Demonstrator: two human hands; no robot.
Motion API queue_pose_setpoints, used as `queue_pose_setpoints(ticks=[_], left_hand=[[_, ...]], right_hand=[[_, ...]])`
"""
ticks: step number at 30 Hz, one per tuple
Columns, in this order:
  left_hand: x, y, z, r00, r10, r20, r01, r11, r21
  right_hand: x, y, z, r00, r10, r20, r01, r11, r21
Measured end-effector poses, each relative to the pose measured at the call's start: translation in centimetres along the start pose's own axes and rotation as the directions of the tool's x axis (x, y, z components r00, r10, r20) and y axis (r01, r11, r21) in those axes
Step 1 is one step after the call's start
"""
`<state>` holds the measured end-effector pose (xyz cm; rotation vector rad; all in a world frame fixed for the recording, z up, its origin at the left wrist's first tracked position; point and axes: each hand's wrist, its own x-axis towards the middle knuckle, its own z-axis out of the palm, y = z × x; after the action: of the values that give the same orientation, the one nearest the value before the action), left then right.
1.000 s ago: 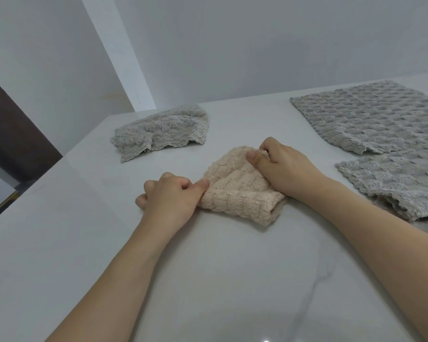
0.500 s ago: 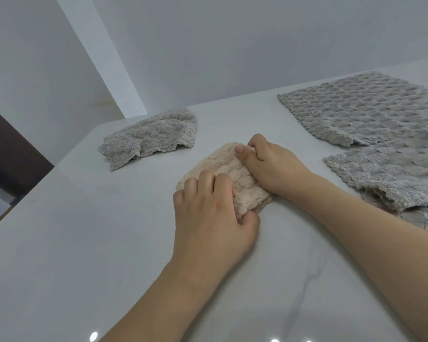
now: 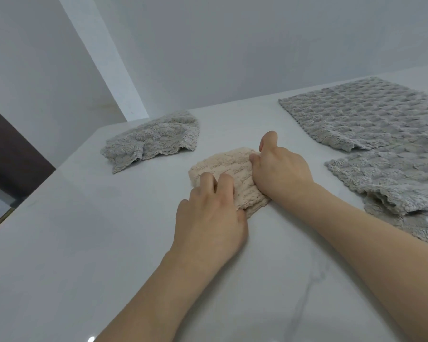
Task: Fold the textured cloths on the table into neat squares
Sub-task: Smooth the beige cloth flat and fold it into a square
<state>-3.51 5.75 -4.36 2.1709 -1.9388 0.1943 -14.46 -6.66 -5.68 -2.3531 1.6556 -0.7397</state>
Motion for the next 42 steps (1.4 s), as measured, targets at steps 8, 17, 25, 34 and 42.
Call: queue_pose_setpoints(ticks=[8, 17, 25, 34, 42], left_hand=[[0.4, -1.7, -0.7, 0.973, -0.025, 0.228, 0.021, 1.0, 0.022], [0.4, -2.4, -1.8, 0.909, 0.055, 0.413, -0.025, 0.997, -0.076], [0.8, -4.0, -0.3, 0.973, -0.135, 0.186, 0.215, 0.819, -0.532], [0.8, -3.4, -0.2, 0.978, -0.057, 0.199, 0.125, 0.928, -0.35], [1.1, -4.3, 0.2, 0.94, -0.125, 0.318, 0.146, 0.988, -0.041]], right_hand=[[0.0, 0.0, 0.1, 1.0, -0.014, -0.002, 0.014, 1.0, 0.006], [0.1, 0.0, 0.2, 1.0, -0.025, 0.007, 0.025, 1.0, 0.005], [0.2, -0.1, 0.2, 1.0, -0.014, 0.008, 0.014, 1.0, 0.017], [0.2, 0.1, 0.3, 1.0, -0.024, 0.009, 0.023, 0.999, 0.048], [0.3, 0.3, 0.3, 0.998, -0.066, 0.019, 0.066, 0.998, 0.008]])
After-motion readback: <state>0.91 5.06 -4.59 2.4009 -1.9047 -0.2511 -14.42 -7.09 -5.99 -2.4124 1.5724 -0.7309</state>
